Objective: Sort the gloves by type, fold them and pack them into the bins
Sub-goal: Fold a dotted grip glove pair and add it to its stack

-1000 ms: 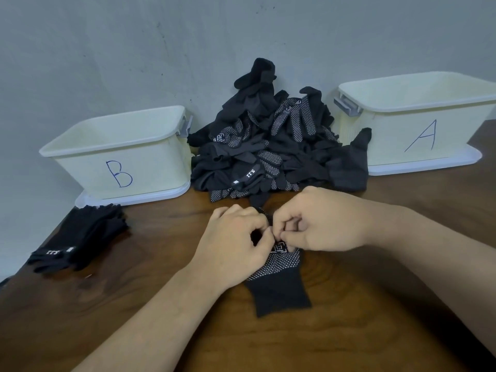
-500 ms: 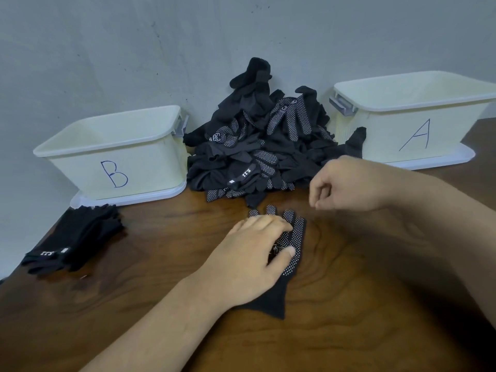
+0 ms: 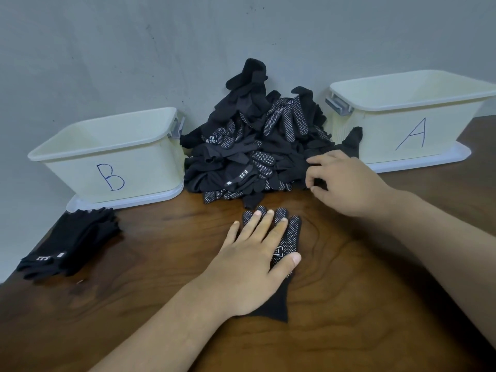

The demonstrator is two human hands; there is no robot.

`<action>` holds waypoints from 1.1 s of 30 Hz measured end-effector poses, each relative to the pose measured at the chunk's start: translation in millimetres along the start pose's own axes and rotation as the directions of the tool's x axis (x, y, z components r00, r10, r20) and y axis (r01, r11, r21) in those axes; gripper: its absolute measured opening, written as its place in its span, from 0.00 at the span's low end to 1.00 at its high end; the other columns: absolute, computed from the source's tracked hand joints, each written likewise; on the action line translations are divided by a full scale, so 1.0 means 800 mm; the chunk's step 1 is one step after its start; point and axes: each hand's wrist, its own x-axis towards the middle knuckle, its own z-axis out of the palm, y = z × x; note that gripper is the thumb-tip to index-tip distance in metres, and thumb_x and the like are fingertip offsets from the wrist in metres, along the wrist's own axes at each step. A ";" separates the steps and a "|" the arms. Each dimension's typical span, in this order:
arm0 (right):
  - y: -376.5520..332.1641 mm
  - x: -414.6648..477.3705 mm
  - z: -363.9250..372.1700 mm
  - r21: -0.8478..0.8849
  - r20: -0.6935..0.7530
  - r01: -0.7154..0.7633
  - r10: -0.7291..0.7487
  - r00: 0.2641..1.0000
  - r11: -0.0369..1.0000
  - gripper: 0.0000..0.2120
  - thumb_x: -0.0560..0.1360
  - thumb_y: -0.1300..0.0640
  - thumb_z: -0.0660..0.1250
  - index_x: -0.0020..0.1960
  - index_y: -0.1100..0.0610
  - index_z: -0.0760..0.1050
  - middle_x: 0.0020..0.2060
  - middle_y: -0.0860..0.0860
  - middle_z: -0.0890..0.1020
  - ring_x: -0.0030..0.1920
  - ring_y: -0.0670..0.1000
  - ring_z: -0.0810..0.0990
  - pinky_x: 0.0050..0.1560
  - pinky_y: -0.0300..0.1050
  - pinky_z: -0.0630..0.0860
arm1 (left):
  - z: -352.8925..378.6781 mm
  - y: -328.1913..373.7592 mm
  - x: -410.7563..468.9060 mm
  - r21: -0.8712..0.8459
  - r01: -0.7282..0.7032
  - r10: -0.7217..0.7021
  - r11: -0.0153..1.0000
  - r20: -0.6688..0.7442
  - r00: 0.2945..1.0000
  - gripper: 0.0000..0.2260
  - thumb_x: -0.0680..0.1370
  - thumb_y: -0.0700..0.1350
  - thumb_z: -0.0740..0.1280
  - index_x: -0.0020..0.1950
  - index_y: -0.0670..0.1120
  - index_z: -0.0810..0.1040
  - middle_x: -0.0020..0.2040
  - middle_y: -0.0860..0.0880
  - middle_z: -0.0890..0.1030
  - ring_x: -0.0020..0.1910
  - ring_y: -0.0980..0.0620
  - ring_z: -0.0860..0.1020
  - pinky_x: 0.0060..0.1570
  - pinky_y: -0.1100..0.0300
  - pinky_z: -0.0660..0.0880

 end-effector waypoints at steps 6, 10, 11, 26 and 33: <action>-0.006 -0.001 -0.011 0.124 -0.177 -0.102 0.123 0.976 0.987 0.16 0.83 0.50 0.67 0.70 0.46 0.80 0.58 0.51 0.85 0.63 0.56 0.80 0.61 0.53 0.75 | -0.004 -0.005 0.003 -0.103 -0.005 -0.001 0.995 -0.059 0.998 0.31 0.85 0.68 0.47 0.87 0.59 0.49 0.86 0.61 0.45 0.82 0.65 0.36 0.84 0.49 0.37; -0.003 0.001 -0.008 0.138 -0.126 -0.091 0.109 0.986 0.986 0.20 0.81 0.45 0.68 0.72 0.46 0.78 0.65 0.48 0.84 0.67 0.54 0.78 0.64 0.54 0.75 | -0.006 -0.012 0.006 -0.114 -0.009 -0.005 0.993 -0.120 0.993 0.28 0.86 0.66 0.51 0.85 0.61 0.56 0.85 0.63 0.53 0.83 0.66 0.41 0.84 0.50 0.39; -0.001 0.001 -0.005 0.111 -0.113 -0.085 0.098 0.989 0.990 0.20 0.80 0.43 0.69 0.70 0.46 0.78 0.65 0.47 0.83 0.65 0.54 0.78 0.63 0.54 0.76 | -0.006 -0.012 0.006 -0.108 -0.007 -0.006 0.994 -0.115 0.993 0.29 0.85 0.66 0.52 0.85 0.61 0.55 0.85 0.63 0.52 0.83 0.65 0.41 0.84 0.50 0.39; 0.002 0.009 0.031 0.056 -0.272 -0.121 0.131 0.953 0.991 0.16 0.83 0.42 0.63 0.63 0.50 0.81 0.59 0.48 0.84 0.57 0.56 0.81 0.56 0.56 0.76 | -0.001 0.001 0.002 -0.010 0.035 -0.035 0.999 -0.002 0.999 0.34 0.83 0.71 0.42 0.86 0.59 0.41 0.86 0.57 0.36 0.82 0.60 0.31 0.83 0.46 0.35; -0.017 0.014 -0.007 0.651 -0.278 -0.147 0.414 0.867 0.745 0.08 0.85 0.54 0.59 0.53 0.53 0.75 0.36 0.46 0.81 0.37 0.39 0.77 0.41 0.37 0.71 | -0.001 0.002 0.002 -0.011 0.031 -0.031 0.999 -0.006 0.999 0.34 0.83 0.71 0.43 0.86 0.59 0.41 0.86 0.57 0.36 0.82 0.59 0.31 0.83 0.46 0.34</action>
